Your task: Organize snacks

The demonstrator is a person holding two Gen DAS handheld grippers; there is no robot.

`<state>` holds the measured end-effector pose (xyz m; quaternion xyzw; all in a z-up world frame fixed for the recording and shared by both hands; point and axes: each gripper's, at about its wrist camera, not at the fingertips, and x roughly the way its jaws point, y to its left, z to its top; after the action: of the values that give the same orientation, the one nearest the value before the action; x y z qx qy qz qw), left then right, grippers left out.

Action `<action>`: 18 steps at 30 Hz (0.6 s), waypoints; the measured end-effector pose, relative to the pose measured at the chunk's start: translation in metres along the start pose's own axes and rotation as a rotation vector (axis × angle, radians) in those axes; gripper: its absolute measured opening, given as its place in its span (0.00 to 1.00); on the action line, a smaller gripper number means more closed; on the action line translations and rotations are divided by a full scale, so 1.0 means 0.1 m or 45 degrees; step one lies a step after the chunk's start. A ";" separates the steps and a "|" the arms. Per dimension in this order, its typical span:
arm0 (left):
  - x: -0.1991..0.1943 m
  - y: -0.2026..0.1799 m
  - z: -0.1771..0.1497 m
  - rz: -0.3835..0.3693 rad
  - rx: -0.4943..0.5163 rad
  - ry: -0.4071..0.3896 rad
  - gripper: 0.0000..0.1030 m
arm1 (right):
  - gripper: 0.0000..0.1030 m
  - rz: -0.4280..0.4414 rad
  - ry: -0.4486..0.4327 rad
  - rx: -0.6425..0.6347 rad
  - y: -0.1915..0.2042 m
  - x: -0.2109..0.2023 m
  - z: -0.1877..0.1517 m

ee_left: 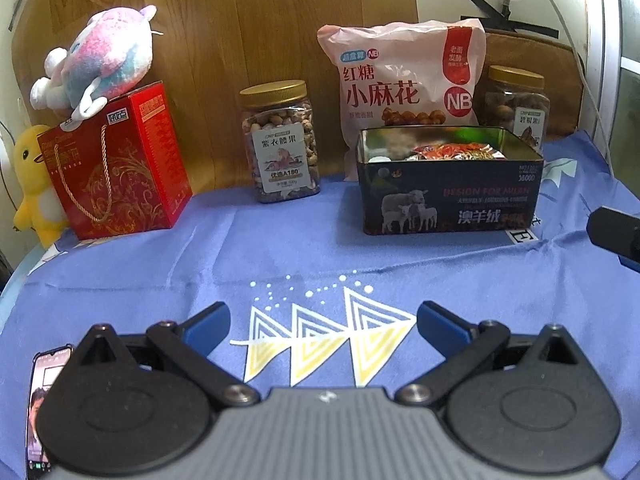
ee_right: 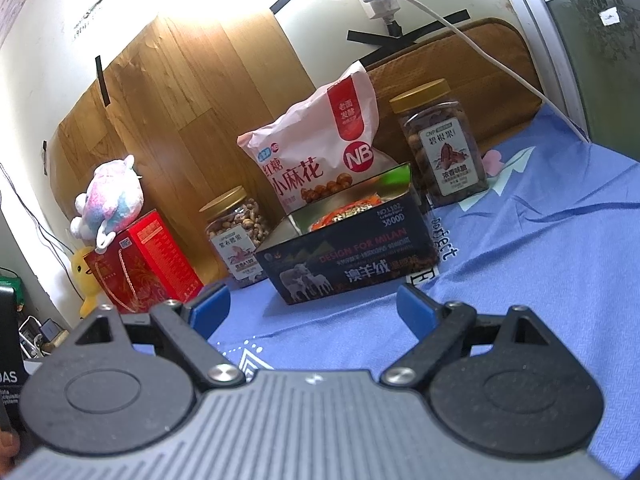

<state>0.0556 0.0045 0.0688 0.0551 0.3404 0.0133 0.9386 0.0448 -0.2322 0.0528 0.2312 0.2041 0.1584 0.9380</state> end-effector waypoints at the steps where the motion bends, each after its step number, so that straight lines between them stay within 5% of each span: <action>1: 0.01 0.00 0.00 0.000 0.003 0.008 1.00 | 0.90 0.000 0.000 -0.001 0.00 0.00 0.00; 18: 0.09 -0.05 -0.04 -0.017 0.046 0.079 1.00 | 0.90 0.002 -0.002 -0.007 0.00 0.00 0.00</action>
<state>0.0600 0.0002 0.0597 0.0692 0.3698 0.0027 0.9265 0.0451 -0.2323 0.0527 0.2289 0.2030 0.1595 0.9386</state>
